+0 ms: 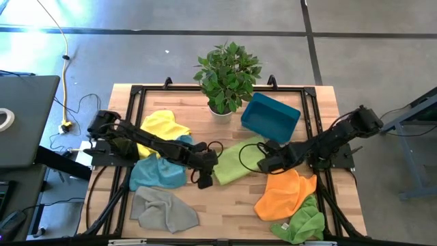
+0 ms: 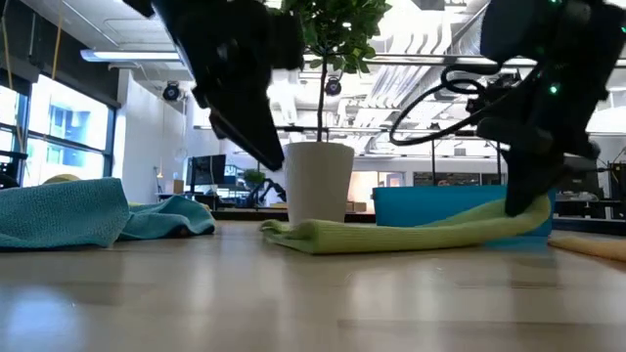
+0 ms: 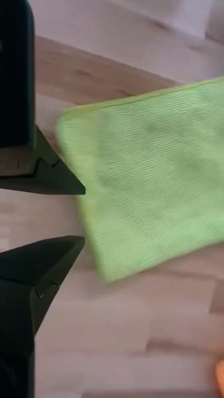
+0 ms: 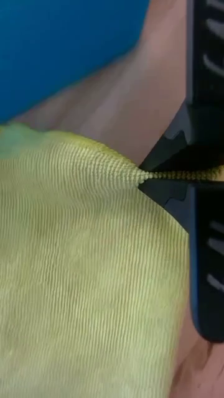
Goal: Fold microfiber towels
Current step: Fold the light green towel
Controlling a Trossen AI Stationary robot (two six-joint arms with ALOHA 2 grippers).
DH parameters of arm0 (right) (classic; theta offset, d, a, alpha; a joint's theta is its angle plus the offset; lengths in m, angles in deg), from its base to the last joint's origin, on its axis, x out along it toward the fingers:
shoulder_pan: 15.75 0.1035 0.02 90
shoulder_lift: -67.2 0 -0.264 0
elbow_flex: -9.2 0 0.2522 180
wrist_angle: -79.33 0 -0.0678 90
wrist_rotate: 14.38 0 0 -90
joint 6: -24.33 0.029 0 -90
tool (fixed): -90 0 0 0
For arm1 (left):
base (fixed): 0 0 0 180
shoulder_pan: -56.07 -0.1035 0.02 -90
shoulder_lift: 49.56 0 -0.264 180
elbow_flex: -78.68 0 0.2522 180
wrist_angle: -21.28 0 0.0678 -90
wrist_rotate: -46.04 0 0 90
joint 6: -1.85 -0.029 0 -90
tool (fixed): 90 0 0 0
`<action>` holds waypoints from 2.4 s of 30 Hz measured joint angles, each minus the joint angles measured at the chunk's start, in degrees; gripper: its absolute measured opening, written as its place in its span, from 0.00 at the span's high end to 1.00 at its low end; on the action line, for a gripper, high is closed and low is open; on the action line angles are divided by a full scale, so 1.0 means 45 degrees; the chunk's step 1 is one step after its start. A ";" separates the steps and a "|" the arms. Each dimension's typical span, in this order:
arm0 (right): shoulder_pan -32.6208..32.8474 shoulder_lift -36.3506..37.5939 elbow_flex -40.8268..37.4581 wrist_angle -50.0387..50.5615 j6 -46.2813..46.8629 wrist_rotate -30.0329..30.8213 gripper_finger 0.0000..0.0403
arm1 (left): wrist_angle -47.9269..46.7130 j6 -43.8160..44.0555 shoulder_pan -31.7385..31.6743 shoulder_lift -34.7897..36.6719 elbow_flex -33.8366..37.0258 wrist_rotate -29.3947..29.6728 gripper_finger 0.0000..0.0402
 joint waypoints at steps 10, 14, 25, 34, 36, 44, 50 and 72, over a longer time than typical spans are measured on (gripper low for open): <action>-0.0338 -0.1197 0.3005 0.0948 -0.1531 -0.0055 1.00 | -0.0303 0.0021 0.1422 0.1566 0.0007 0.0470 0.73; -0.0338 -0.2574 0.4579 0.0942 -0.2275 -0.0060 1.00 | -0.0678 -0.0041 0.1997 0.2229 0.0008 0.0937 0.73; -0.0101 -0.5955 0.8669 0.1190 -0.3330 -0.0609 1.00 | -0.2866 0.0131 0.3457 0.4146 0.0014 0.2387 0.73; 0.0514 -0.6889 1.0563 0.1337 -0.3214 -0.0327 1.00 | -0.3930 0.0369 0.4421 0.5262 0.0005 0.3614 0.73; 0.0558 -0.6884 1.0705 0.1145 -0.3208 -0.0181 1.00 | -0.4092 0.0378 0.4575 0.5417 0.0002 0.3733 0.73; 0.0599 -0.6846 1.1049 0.2382 -0.3057 0.0212 1.00 | -0.4320 0.0658 0.5174 0.5553 0.0000 0.3995 0.73; 0.0599 -0.6846 1.1021 0.3606 -0.1884 0.0280 1.00 | -0.4320 0.0808 0.5579 0.5554 0.0005 0.3996 0.73; 0.0590 -0.7638 1.1001 -0.1486 -0.3138 0.0911 1.00 | -0.4601 0.1777 0.6682 0.5549 0.0000 0.4283 0.73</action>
